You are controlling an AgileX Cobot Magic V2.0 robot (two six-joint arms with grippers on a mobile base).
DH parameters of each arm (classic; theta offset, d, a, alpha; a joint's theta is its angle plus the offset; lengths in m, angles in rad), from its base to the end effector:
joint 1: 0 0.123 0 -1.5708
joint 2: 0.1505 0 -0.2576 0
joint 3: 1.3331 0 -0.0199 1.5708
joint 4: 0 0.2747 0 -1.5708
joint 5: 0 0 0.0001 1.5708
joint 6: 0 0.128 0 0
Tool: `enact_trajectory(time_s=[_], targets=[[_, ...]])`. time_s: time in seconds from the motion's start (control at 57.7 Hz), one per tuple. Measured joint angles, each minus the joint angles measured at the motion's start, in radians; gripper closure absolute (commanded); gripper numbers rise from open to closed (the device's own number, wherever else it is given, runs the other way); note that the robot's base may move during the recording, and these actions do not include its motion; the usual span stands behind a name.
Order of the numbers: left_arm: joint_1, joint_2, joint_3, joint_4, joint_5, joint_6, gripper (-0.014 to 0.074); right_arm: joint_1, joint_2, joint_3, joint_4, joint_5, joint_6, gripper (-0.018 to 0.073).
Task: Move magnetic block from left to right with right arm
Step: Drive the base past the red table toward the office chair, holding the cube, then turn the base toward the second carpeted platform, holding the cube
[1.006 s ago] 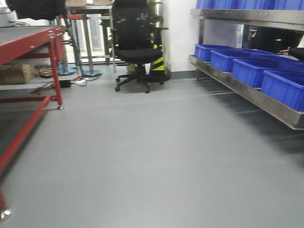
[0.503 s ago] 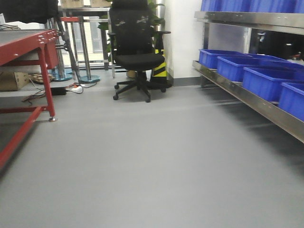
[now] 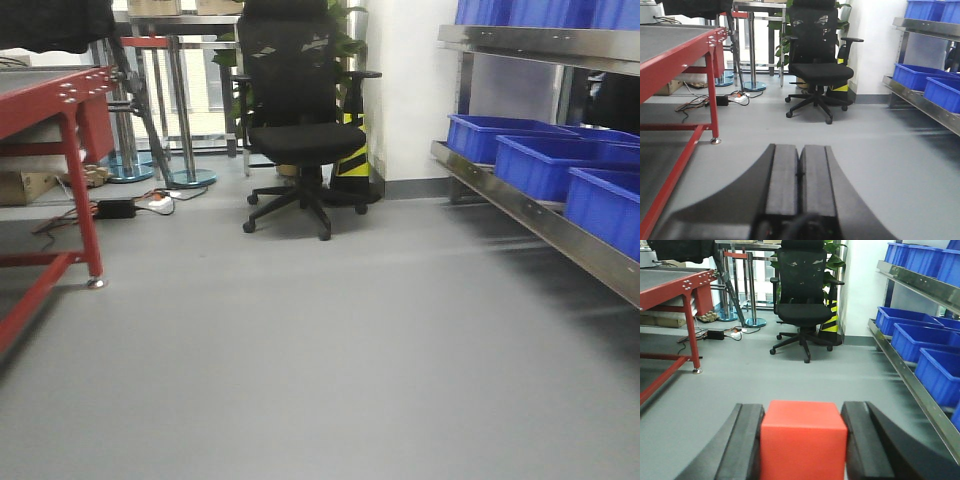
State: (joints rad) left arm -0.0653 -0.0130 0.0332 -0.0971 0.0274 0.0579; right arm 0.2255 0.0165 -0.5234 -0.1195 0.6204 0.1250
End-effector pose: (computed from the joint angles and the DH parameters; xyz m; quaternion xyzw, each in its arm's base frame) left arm 0.1452 -0.0098 0.2015 0.0100 0.6929 -0.0386 0.7200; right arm 0.0898 0.0115 0.3330 -0.0465 0.7136 0.0636 0.6961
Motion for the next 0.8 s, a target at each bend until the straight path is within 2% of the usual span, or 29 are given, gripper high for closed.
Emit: enact_trajectory(time_s=[0.798], targets=[[0.000, 0.000, 0.000, 0.000, 0.000, 0.000, 0.0722, -0.002, 0.000, 0.000, 0.000, 0.000, 0.000, 0.0360]])
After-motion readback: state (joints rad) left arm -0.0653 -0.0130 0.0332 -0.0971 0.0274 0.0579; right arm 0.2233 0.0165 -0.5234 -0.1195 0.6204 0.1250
